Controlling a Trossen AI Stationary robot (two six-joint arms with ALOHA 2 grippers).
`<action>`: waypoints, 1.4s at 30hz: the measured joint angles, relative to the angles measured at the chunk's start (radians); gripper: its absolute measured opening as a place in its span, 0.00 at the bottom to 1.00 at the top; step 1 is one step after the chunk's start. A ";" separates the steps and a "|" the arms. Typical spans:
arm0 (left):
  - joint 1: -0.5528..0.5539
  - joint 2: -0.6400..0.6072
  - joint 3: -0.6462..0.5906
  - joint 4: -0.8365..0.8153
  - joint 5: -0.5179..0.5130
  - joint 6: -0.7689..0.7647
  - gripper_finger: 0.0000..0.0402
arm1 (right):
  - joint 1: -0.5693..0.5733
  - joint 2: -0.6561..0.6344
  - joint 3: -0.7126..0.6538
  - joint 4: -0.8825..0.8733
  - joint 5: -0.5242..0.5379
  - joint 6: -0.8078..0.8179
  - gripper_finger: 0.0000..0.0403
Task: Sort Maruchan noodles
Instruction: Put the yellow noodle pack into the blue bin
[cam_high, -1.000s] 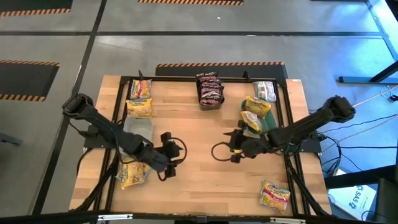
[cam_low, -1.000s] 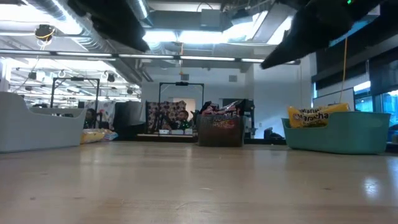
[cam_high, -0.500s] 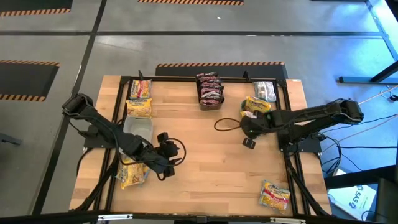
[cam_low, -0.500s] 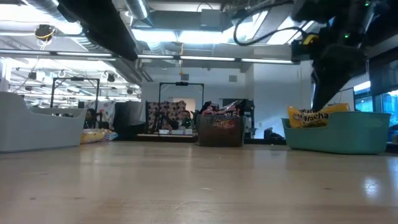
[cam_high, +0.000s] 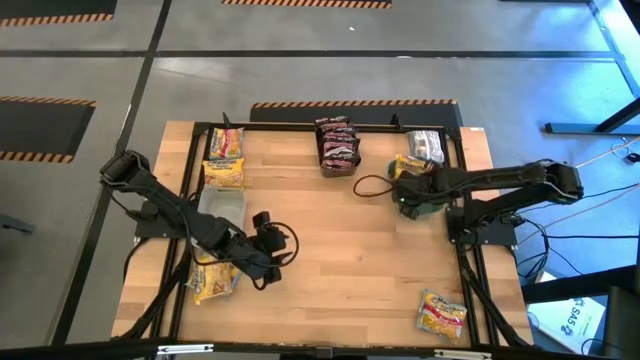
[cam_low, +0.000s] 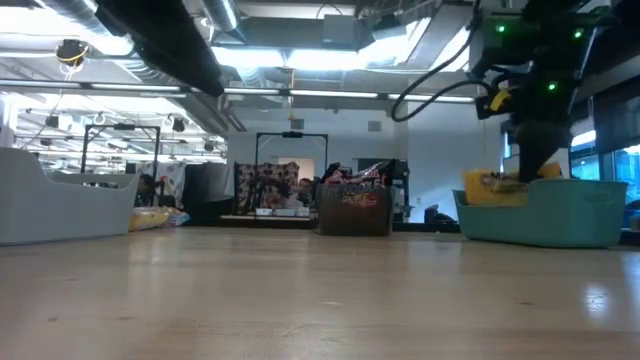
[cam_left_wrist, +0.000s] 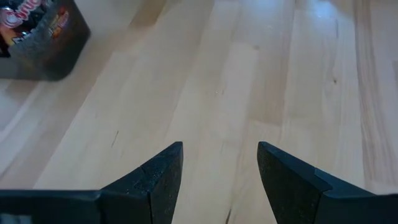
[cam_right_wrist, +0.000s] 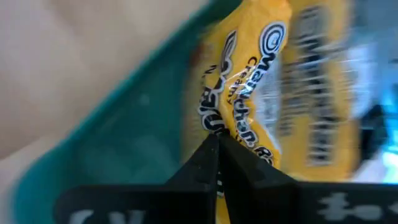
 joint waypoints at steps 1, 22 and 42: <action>0.000 0.000 0.000 0.000 -0.006 0.000 0.50 | -0.009 0.000 0.000 0.004 0.030 -0.001 0.01; -0.001 0.000 0.000 0.002 -0.009 0.023 0.50 | -0.120 0.038 0.125 -0.077 0.011 -0.017 0.00; -0.087 0.075 0.186 -0.373 0.405 -0.341 0.50 | 0.449 0.257 -0.083 1.320 -0.188 -0.270 0.00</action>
